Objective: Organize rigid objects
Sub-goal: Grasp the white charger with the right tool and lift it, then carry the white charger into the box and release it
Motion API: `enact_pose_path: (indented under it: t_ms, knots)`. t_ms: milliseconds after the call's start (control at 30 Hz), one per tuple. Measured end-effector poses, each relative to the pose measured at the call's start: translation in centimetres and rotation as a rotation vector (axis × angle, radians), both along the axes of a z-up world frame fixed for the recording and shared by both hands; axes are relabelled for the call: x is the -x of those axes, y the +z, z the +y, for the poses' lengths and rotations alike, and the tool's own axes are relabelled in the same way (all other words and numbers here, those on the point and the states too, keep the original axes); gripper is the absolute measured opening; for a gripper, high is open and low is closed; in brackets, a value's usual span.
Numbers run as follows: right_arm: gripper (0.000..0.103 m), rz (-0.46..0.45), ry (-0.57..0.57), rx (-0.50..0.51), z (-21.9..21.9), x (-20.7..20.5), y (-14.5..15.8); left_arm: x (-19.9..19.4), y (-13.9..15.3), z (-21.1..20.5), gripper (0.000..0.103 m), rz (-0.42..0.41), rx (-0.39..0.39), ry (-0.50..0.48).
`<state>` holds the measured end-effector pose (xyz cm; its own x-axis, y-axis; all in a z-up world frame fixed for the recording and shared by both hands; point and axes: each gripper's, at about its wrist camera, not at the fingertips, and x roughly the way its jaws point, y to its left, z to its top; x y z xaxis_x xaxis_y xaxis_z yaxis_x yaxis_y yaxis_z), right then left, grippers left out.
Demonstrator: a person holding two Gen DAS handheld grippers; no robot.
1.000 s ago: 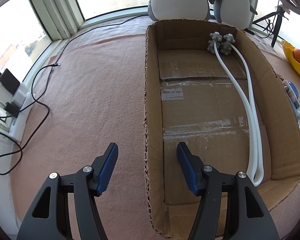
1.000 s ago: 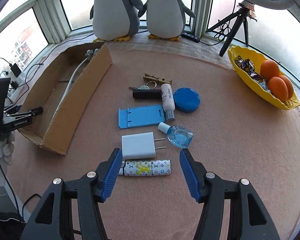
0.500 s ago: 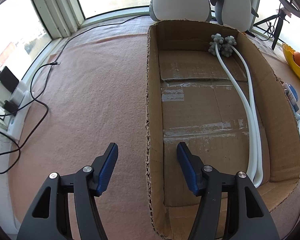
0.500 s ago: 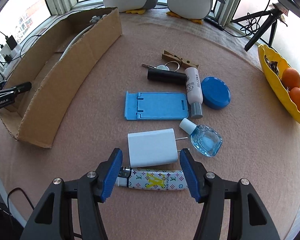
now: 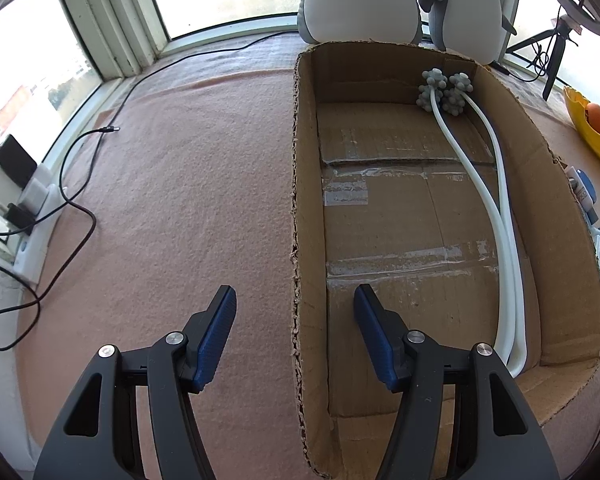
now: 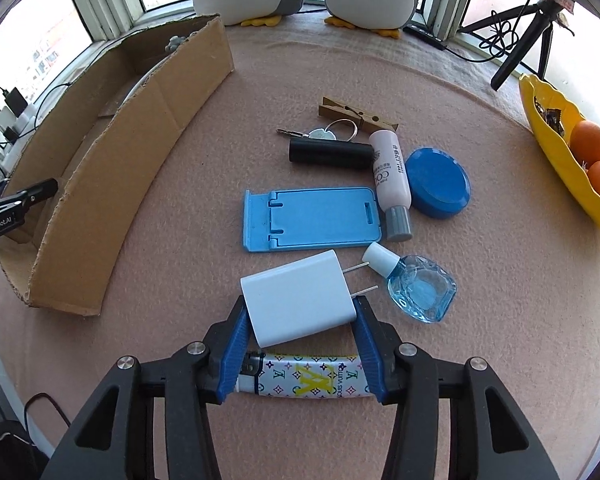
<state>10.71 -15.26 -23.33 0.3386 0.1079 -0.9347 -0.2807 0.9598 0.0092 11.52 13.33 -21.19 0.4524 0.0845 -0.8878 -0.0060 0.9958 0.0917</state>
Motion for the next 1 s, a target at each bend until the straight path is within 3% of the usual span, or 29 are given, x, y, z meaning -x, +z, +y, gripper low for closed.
enact_pose_path:
  t_ms: [300, 667, 1000]
  knots:
    - [0.045, -0.029, 0.013, -0.042, 0.1, 0.3, 0.4, -0.1, 0.0, 0.1, 0.061, 0.001, 0.012, 0.007]
    - [0.045, -0.079, 0.012, -0.073, 0.4, 0.8, 3.1, -0.1, -0.1, 0.2, 0.061, 0.0, 0.013, 0.009]
    - [0.045, -0.194, 0.155, -0.123, 6.9, 0.8, 8.3, -0.1, -0.1, 0.2, 0.061, -0.002, 0.011, 0.005]
